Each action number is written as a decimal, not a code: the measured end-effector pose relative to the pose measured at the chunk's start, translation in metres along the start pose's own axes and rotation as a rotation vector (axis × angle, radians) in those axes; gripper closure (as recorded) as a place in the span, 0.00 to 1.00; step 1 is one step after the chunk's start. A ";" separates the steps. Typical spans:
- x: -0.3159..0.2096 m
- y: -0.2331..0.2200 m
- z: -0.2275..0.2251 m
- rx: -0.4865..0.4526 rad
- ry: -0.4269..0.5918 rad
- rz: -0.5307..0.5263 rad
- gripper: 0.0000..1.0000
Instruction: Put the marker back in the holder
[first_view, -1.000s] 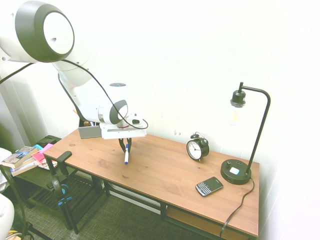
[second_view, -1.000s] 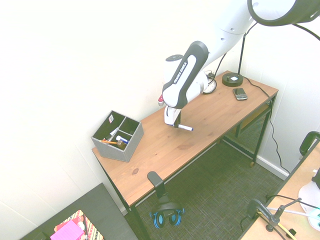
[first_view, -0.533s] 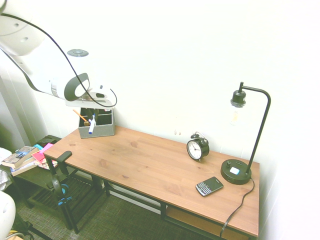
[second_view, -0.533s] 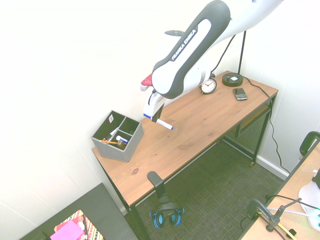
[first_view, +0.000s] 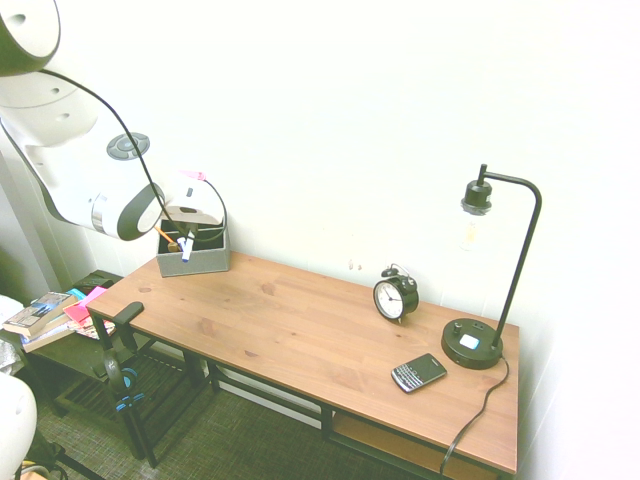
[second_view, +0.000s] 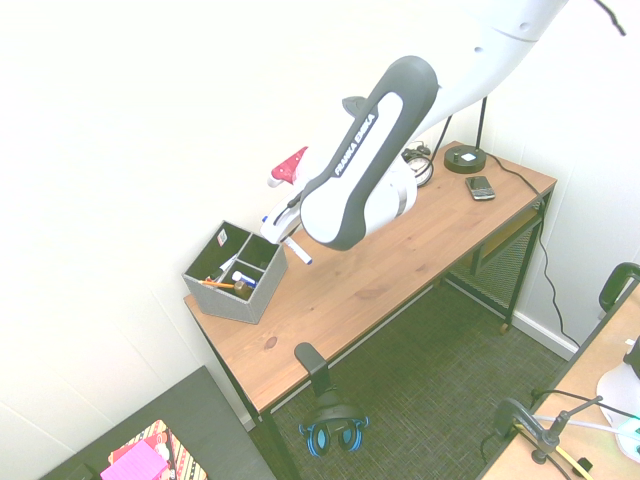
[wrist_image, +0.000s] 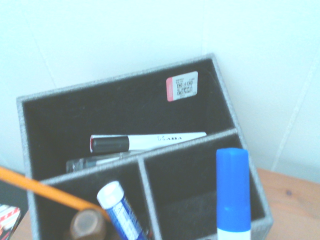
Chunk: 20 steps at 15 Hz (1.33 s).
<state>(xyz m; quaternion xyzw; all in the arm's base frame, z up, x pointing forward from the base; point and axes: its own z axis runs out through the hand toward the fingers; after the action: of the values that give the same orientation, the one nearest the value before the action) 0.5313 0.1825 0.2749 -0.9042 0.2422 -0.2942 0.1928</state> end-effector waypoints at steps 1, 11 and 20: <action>0.001 -0.001 0.002 0.019 0.037 0.000 1.00; -0.025 -0.021 0.020 0.112 0.168 0.023 1.00; -0.020 -0.029 0.069 0.156 0.306 0.040 1.00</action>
<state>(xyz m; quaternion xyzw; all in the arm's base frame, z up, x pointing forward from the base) 0.5697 0.2316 0.2287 -0.8261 0.2629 -0.4427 0.2290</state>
